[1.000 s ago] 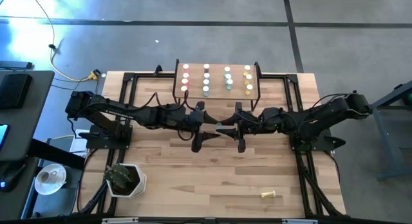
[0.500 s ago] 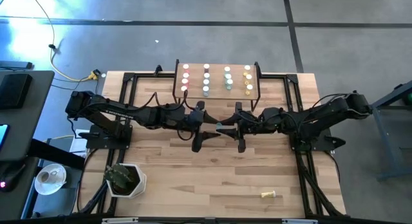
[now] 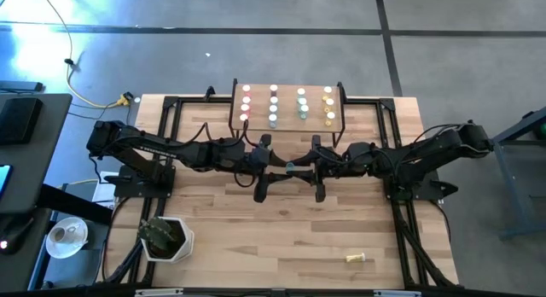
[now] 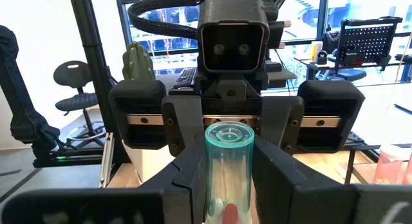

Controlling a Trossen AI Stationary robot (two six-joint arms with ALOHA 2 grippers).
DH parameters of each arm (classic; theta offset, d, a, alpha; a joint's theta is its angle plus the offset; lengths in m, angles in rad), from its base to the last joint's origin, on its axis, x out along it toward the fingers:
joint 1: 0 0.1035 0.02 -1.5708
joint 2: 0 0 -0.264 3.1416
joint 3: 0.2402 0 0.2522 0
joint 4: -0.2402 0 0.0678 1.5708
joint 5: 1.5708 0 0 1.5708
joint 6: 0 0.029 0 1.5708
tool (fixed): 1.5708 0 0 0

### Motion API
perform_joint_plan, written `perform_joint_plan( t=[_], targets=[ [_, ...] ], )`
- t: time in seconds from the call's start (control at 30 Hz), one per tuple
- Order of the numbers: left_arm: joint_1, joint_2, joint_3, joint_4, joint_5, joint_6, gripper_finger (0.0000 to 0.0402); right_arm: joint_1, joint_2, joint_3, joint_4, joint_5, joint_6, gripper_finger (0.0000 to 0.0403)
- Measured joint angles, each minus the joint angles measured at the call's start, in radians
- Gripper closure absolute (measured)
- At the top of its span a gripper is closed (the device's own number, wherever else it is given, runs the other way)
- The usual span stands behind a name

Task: Pick and place medicine bottles onto shelf by color
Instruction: Put the green pill bottle on the shelf aligned with the other green pill bottles

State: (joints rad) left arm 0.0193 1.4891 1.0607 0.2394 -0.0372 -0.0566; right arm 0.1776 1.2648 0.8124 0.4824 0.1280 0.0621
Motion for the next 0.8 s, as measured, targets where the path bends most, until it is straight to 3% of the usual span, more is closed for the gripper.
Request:
perform_joint_plan(
  t=[0.8],
  targets=[
    [0.000, 0.000, 0.000, -0.002, 0.004, 0.015, 0.0292, 0.000, 0.000, 0.000, -0.006, 0.000, 0.000, 0.0311]
  ],
)
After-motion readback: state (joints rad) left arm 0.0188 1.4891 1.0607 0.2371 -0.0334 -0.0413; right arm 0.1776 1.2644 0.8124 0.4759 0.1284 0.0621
